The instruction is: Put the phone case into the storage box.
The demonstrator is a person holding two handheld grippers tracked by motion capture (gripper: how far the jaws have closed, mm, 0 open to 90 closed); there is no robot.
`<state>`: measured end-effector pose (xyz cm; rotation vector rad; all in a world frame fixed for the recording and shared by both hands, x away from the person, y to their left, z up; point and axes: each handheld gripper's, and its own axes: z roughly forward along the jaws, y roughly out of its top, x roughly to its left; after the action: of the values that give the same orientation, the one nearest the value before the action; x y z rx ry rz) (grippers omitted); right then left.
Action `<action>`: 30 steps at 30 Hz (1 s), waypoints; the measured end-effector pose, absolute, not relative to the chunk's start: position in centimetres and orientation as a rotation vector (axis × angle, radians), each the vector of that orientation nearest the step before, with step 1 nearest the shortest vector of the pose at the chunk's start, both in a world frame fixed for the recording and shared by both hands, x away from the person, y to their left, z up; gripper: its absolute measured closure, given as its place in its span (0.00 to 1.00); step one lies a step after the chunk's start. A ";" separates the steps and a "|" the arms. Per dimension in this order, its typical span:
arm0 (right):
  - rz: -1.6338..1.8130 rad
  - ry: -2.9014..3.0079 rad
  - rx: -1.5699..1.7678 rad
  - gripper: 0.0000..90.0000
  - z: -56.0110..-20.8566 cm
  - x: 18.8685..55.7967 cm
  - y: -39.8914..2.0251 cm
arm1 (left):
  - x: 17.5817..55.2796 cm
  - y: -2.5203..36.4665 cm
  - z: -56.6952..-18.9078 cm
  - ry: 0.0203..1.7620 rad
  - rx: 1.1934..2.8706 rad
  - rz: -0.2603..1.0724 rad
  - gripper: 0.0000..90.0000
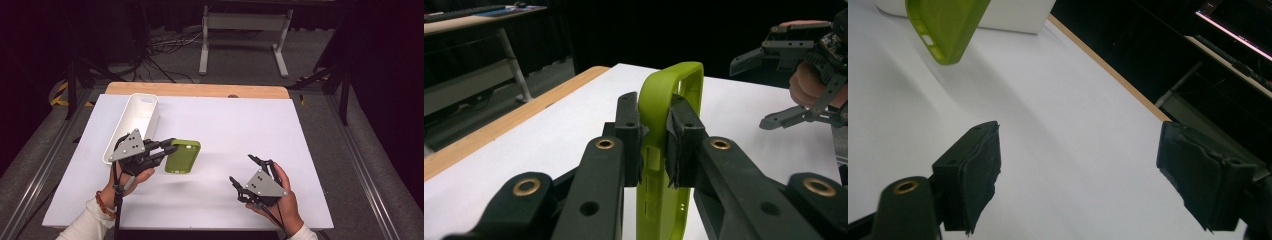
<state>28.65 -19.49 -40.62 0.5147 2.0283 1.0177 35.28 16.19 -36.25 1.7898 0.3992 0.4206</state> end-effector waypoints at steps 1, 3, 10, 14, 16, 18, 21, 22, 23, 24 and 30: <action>1.020 2.034 0.521 0.21 -40.8 28.5 -19.6 | 35.2 16.3 -36.2 0.406 1.789 0.416 0.87; 1.018 2.036 0.530 0.21 -41.2 28.3 -19.8 | 35.2 16.4 -36.1 0.400 1.794 0.421 0.87; 1.041 2.040 0.538 0.21 -42.0 27.8 -20.1 | 35.1 16.8 -35.8 0.408 1.776 0.423 0.87; 1.058 2.041 0.546 0.21 -42.1 27.7 -20.4 | 35.1 17.4 -35.6 0.414 1.759 0.430 0.87; 1.067 2.044 0.550 0.20 -42.3 27.6 -20.6 | 35.1 17.8 -35.3 0.418 1.754 0.432 0.87; 1.073 2.042 0.552 0.20 -42.3 27.6 -20.7 | 35.1 18.1 -35.2 0.422 1.746 0.438 0.87; 1.082 2.045 0.562 0.19 -42.4 27.7 -20.8 | 35.1 18.5 -34.9 0.427 1.734 0.439 0.87; 1.078 2.042 0.562 0.19 -42.4 27.7 -20.7 | 35.1 18.5 -34.9 0.427 1.734 0.439 0.87; 1.078 2.042 0.562 0.19 -42.4 27.7 -20.7 | 35.1 18.7 -34.8 0.429 1.728 0.443 0.87; 1.077 2.040 0.567 0.19 -42.4 27.8 -20.7 | 35.1 18.9 -34.7 0.431 1.718 0.449 0.87; 1.135 2.025 0.583 0.17 -42.4 27.8 -20.9 | 35.0 19.6 -34.4 0.442 1.699 0.458 0.87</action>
<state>27.80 -20.90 -42.37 0.5828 2.0250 1.1351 35.02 19.57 -34.38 1.6993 0.4423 0.4581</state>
